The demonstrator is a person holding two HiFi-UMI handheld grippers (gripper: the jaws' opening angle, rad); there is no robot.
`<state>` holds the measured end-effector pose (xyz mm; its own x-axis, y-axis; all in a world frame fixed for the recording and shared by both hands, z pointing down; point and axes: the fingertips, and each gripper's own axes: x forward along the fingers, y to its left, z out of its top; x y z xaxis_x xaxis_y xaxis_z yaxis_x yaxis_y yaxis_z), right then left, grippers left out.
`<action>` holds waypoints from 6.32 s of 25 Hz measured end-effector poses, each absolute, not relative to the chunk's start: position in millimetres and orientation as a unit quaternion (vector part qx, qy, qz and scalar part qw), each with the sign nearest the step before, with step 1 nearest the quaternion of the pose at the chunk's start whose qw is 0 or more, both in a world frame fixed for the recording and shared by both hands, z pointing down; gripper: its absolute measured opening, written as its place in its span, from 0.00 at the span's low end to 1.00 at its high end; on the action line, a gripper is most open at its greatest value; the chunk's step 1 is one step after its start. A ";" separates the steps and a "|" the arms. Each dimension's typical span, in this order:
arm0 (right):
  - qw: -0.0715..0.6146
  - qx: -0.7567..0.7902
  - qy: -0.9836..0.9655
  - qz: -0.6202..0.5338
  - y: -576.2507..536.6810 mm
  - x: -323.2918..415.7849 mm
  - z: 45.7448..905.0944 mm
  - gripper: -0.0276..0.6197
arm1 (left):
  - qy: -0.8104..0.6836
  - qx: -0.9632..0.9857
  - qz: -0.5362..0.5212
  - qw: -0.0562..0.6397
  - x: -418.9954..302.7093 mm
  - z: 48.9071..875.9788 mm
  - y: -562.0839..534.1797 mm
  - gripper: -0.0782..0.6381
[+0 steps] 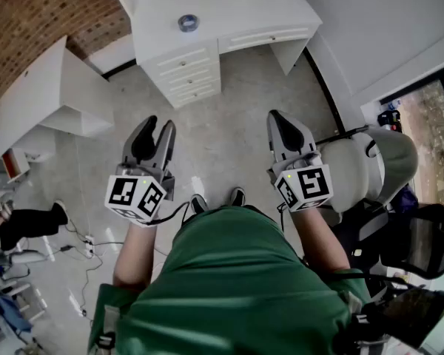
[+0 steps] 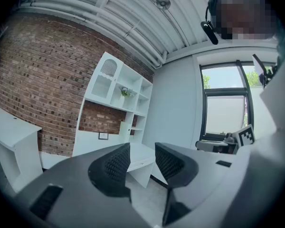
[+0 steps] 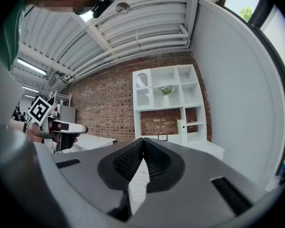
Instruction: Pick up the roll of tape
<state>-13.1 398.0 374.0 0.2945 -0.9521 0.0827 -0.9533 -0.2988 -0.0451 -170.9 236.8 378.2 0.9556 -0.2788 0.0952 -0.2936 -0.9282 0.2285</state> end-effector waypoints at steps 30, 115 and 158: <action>0.052 0.852 -0.519 0.040 309.8 -100.0 361.1 0.31 | -0.167 0.975 0.025 0.147 -314.7 415.0 105.4 0.38; 0.313 0.418 -0.811 0.262 -192.0 241.4 629.1 0.31 | -0.439 0.857 0.090 0.254 48.8 494.0 -173.9 0.42; 0.240 0.405 -0.824 0.314 -234.4 157.8 608.7 0.14 | -0.464 0.836 0.025 0.291 -46.3 480.6 -191.3 0.42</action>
